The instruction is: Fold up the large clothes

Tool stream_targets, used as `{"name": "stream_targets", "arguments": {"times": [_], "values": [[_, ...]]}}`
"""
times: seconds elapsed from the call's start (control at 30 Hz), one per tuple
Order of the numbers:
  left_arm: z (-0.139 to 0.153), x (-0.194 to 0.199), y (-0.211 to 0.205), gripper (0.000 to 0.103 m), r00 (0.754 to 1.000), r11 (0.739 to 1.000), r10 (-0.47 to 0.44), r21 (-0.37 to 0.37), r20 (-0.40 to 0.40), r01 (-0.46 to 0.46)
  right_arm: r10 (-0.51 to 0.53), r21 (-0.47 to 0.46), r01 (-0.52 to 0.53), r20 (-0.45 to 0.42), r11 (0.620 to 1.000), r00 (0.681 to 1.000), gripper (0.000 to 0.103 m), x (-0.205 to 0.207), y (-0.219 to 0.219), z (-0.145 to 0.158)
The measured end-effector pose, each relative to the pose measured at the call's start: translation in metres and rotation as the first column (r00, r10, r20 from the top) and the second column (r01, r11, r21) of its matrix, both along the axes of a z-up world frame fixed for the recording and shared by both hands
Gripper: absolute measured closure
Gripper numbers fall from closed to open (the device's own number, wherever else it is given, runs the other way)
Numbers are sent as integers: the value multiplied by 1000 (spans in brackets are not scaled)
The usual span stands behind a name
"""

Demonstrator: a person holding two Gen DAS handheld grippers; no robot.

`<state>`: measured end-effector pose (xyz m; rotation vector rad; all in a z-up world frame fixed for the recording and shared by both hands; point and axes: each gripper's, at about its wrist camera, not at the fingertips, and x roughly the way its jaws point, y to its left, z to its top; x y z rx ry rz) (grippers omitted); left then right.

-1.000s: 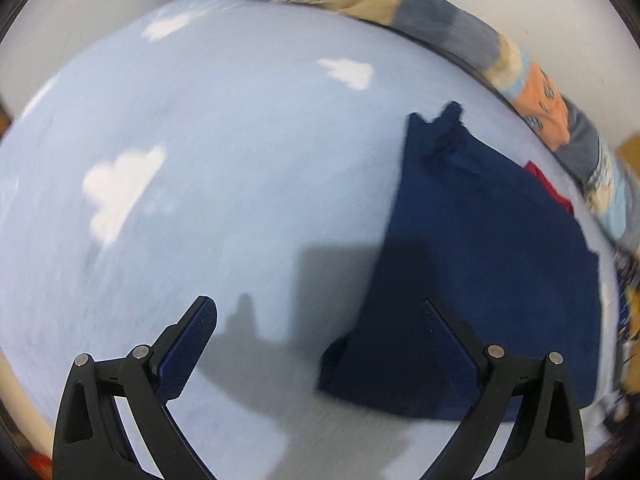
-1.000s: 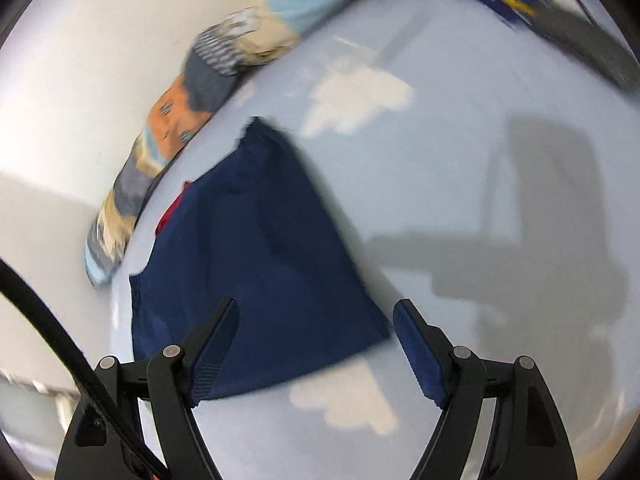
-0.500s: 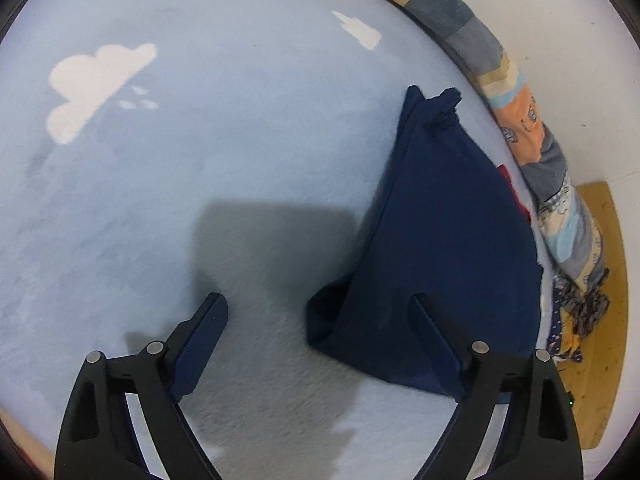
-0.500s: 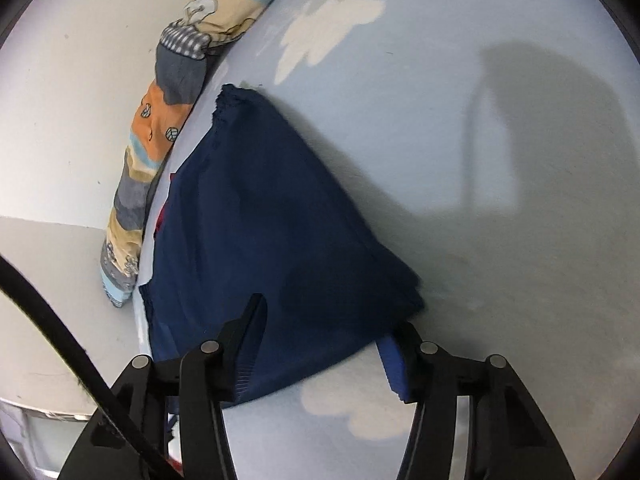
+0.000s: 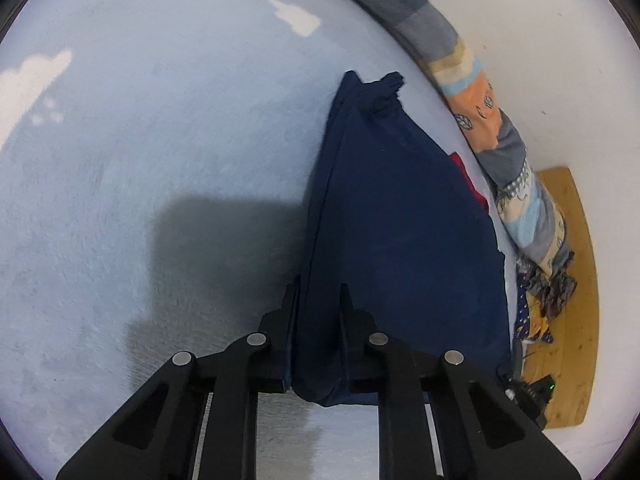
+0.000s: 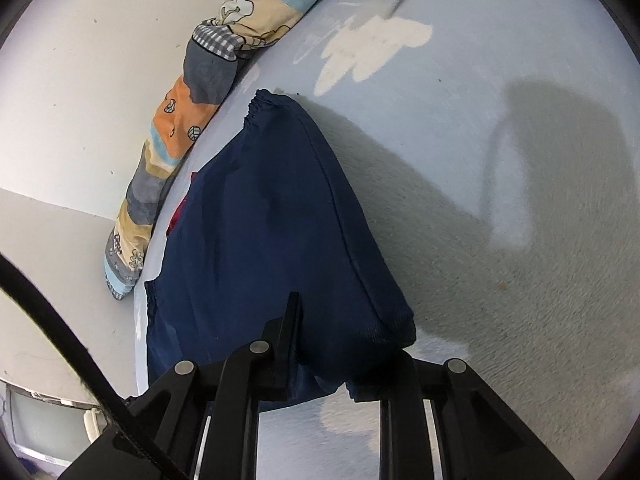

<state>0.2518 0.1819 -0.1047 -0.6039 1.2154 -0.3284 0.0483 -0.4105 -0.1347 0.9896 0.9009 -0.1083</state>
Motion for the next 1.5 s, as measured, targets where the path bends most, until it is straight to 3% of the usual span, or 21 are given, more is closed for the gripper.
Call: {"name": "stream_targets", "arguments": {"times": [0.07, 0.1, 0.13, 0.17, 0.2, 0.27, 0.3, 0.37, 0.53, 0.77, 0.8, 0.87, 0.9, 0.97, 1.0, 1.1, 1.3, 1.5], "values": [[-5, 1, -1, 86, 1000, 1000, 3, 23, -16, -2, 4, -3, -4, -21, 1000, 1000, 77, 1, 0, -4], [-9, 3, -2, 75, 999, 1000, 3, 21, -32, -3, 1, 4, -1, -37, 1000, 999, 73, 2, 0, -9], [-16, 6, -3, 49, 998, 1000, 7, 12, -61, -6, -1, 18, 2, -47, 1000, 999, 70, 3, 0, -14], [-21, 8, -2, 44, 997, 1000, 9, -24, -71, -11, 3, 26, -2, -49, 1000, 999, 70, 4, 0, -17], [-22, 9, -2, 45, 998, 999, 21, -27, -67, -23, 11, 19, -10, -47, 1000, 999, 70, 5, 0, -19], [-18, 9, -8, 69, 999, 1000, 8, 23, -45, -7, 27, -5, -27, -32, 1000, 999, 86, 5, 1, -12], [-17, 9, -10, 84, 999, 1000, -4, 13, -38, 5, 37, -22, -38, -27, 999, 999, 88, 6, 3, -8], [-11, 5, -9, 86, 1000, 1000, 1, 5, -22, -1, 60, -72, -59, 7, 996, 998, 94, 3, 9, 8], [16, -23, -12, 89, 999, 999, -19, 45, 51, 16, 76, -159, -70, 27, 985, 997, 96, -15, 16, 34], [29, -76, -13, 89, 996, 995, -44, 91, 77, 37, 20, -133, -18, 10, 991, 1000, 102, -78, -17, 45], [27, -75, -11, 89, 997, 995, -42, 89, 70, 36, 4, -113, -3, 9, 994, 1000, 102, -81, -22, 43], [22, -69, -6, 89, 999, 998, -12, 60, 46, 10, -33, 31, 31, 48, 999, 998, 95, -83, -36, 32], [19, -66, -5, 89, 999, 998, -6, 59, 38, 4, -55, 102, 49, 56, 994, 997, 89, -81, -42, 24], [17, -64, -6, 89, 999, 998, 7, 61, 31, -9, -115, 142, 107, 51, 984, 992, 59, -76, -50, 16], [17, -64, -6, 89, 999, 998, 10, 61, 33, -12, -130, 155, 121, 45, 980, 991, 56, -72, -53, 12], [16, -64, -5, 89, 999, 998, 7, 58, 36, -9, -150, 150, 142, 41, 978, 988, 55, -56, -55, 7], [14, -61, -9, 89, 999, 996, -5, 88, 38, 2, -182, 103, 187, -58, 977, 982, 53, -30, -51, -10], [13, -59, -10, 89, 999, 995, -12, 95, 34, 9, -260, 148, 268, -73, 952, 963, 54, -51, -47, -1]]}}
